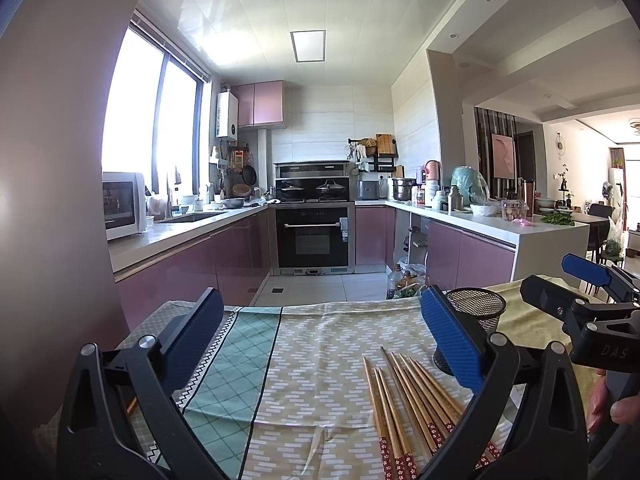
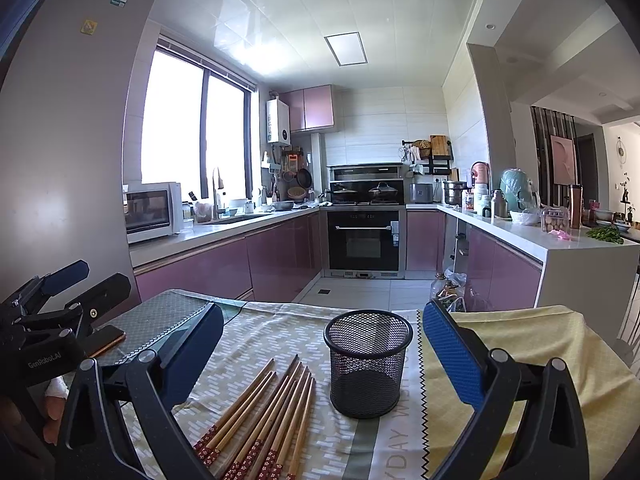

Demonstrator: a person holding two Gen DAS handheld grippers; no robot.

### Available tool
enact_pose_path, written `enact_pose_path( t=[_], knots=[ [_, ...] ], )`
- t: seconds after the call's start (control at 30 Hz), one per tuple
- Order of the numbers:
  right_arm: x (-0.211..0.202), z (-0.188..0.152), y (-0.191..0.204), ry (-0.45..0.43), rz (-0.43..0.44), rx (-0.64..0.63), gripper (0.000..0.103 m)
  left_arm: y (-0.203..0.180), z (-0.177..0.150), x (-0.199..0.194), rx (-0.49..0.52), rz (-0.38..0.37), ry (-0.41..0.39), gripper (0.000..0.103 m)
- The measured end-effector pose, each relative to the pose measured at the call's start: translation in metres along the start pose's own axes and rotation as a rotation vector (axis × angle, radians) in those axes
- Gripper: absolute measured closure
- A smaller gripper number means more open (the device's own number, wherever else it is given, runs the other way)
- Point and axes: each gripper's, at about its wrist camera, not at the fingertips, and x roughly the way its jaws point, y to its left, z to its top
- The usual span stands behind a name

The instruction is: Organize utensils

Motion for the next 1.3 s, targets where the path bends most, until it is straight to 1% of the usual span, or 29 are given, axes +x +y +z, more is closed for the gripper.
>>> enact_pose_path(
  t=[1.3],
  knots=[
    [-0.0056, 0.0018, -0.0001, -0.007, 0.000, 0.000, 0.006, -0.0004, 0.0028, -0.0033, -0.005, 0.000, -0.007, 0.006]
  ],
)
